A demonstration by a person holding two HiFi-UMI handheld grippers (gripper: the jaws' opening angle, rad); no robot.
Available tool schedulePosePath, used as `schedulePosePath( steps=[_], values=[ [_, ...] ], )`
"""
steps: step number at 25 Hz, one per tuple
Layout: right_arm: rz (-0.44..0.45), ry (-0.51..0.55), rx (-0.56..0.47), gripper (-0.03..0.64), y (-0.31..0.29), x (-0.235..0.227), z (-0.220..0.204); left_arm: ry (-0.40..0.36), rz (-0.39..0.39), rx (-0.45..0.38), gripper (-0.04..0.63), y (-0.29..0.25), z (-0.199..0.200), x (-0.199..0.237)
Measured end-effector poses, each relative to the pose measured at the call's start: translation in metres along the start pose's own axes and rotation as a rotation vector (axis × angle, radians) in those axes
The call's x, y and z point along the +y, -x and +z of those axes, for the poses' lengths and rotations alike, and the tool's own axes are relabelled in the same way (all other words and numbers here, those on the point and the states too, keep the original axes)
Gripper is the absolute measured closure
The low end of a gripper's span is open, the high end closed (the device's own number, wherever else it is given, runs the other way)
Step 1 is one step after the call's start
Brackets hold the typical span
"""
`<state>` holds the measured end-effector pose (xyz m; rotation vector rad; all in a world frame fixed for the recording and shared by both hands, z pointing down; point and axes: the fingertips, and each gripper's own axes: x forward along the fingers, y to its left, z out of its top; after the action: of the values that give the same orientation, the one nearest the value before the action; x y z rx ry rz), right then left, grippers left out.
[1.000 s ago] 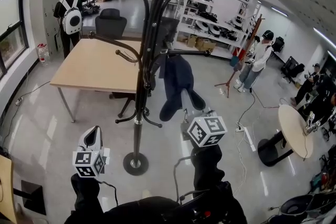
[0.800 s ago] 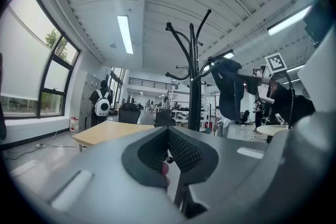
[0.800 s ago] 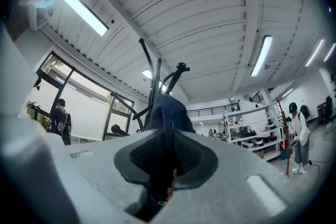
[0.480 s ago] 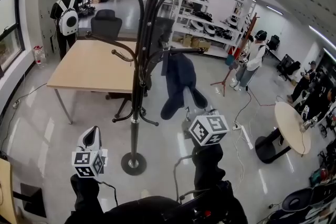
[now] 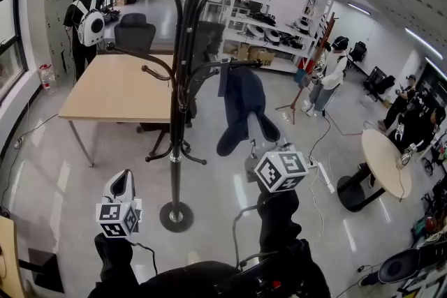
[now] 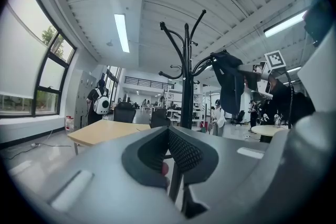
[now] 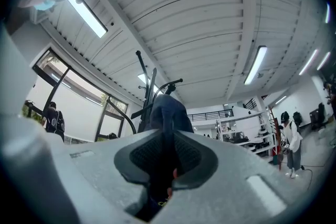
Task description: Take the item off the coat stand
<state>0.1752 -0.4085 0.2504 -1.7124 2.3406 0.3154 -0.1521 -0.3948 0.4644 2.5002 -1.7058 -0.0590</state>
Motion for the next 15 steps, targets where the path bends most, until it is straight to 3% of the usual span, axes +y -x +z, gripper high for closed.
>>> schedulePosePath(
  steps=[15],
  values=[
    [-0.048, 0.016, -0.041, 0.569, 0.014, -0.017, 0.020, 0.006, -0.025, 0.007, 0.592, -0.005, -0.005, -0.009]
  ],
)
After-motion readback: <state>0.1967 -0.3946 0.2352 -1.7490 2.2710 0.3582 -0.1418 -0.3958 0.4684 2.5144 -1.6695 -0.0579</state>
